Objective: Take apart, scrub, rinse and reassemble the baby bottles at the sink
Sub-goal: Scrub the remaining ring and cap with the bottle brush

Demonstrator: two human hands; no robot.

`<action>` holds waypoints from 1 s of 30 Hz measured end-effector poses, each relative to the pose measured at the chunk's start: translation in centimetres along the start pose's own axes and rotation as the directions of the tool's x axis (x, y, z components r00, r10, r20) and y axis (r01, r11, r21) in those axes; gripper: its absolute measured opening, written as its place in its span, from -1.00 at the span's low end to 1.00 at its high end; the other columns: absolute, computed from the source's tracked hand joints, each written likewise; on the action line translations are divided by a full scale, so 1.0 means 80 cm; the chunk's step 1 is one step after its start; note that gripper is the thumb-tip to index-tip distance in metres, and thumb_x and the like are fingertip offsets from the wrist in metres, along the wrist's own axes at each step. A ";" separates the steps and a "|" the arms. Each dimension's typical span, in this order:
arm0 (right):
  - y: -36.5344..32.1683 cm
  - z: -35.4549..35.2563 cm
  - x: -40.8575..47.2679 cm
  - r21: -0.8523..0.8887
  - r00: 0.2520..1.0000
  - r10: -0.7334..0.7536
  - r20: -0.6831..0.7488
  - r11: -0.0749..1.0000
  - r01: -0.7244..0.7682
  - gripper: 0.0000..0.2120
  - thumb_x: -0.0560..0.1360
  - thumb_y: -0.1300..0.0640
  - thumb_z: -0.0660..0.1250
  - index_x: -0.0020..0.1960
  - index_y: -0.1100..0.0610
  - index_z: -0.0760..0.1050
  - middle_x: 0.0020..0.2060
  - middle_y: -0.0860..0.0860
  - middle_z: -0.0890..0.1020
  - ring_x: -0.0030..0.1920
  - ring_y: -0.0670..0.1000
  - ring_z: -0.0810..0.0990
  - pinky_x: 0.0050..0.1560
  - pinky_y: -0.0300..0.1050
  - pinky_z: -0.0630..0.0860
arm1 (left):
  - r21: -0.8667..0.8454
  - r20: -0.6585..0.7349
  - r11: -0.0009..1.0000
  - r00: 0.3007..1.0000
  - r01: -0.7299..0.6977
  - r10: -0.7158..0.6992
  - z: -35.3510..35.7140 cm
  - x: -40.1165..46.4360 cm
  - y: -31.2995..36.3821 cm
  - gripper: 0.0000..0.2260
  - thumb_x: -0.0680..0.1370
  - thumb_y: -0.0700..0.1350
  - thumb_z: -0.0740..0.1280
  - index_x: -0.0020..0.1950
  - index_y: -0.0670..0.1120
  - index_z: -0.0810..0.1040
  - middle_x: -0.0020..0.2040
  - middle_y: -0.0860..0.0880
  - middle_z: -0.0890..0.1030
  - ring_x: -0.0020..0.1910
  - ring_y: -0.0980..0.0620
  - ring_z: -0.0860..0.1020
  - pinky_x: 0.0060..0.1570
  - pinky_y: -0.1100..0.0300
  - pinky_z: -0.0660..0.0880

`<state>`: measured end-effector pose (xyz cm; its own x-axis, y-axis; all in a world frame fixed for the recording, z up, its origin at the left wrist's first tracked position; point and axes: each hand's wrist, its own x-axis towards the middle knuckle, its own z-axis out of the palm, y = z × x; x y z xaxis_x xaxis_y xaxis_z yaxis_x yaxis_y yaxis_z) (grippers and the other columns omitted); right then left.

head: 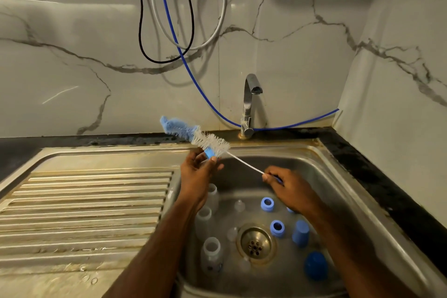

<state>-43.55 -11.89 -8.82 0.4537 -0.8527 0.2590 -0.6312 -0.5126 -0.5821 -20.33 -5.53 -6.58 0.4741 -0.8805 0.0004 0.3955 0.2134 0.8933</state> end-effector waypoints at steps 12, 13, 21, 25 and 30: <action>-0.009 0.002 0.000 -0.120 0.998 0.015 -0.062 0.993 -0.023 -0.82 0.64 -0.11 0.19 -0.07 -0.08 0.47 -0.37 -0.08 0.53 -0.31 -0.09 0.54 -0.23 -0.10 0.49 | 0.367 0.068 0.909 0.980 -0.199 0.187 0.007 -0.002 -0.017 -0.71 0.44 -0.28 0.54 0.14 -0.14 0.64 -0.03 -0.02 0.74 -0.02 0.05 0.71 0.01 0.15 0.65; -0.004 -0.001 0.001 -0.088 0.998 0.035 -0.059 0.995 -0.040 -0.82 0.62 -0.13 0.20 -0.06 -0.08 0.47 -0.36 -0.09 0.54 -0.29 -0.08 0.56 -0.20 -0.03 0.53 | 0.265 0.046 0.948 0.984 -0.177 0.171 0.007 -0.002 -0.014 -0.71 0.43 -0.30 0.54 0.13 -0.15 0.63 -0.05 -0.04 0.74 -0.02 0.01 0.71 -0.01 0.15 0.65; -0.002 -0.007 -0.003 0.061 0.994 0.048 0.102 0.997 -0.055 -0.85 0.63 0.03 0.27 -0.09 -0.04 0.56 -0.24 -0.03 0.62 -0.17 -0.06 0.60 0.00 0.05 0.56 | -0.367 0.016 0.928 0.998 0.068 -0.067 -0.009 0.006 0.001 -0.46 0.41 -0.22 0.46 0.38 -0.27 0.47 0.26 -0.24 0.63 0.21 -0.20 0.64 0.14 -0.13 0.62; 0.005 -0.004 -0.003 0.053 0.993 0.070 0.091 0.996 -0.075 -0.82 0.64 0.01 0.25 -0.11 -0.02 0.53 -0.26 0.01 0.61 -0.19 0.01 0.60 -0.03 0.10 0.56 | -0.382 0.042 0.920 0.996 0.092 -0.082 -0.005 0.004 0.005 -0.54 0.44 -0.24 0.41 0.34 -0.24 0.51 0.24 -0.22 0.65 0.22 -0.16 0.64 0.13 -0.03 0.63; 0.017 -0.003 -0.002 0.026 0.993 0.101 0.063 0.994 -0.102 -0.80 0.64 -0.02 0.24 -0.15 -0.06 0.49 -0.30 0.01 0.59 -0.22 0.00 0.58 -0.06 0.14 0.58 | -0.323 0.130 0.920 0.973 0.223 -0.190 0.001 0.001 0.000 -0.72 0.66 -0.17 0.25 0.34 -0.23 0.51 0.29 -0.25 0.61 0.32 -0.22 0.57 0.38 -0.09 0.46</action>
<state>-44.64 -12.48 -9.52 0.4267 -0.8919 0.1500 -0.6578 -0.4199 -0.6253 -20.36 -5.66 -6.57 0.2840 -0.9523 -0.1113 0.7238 0.1368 0.6763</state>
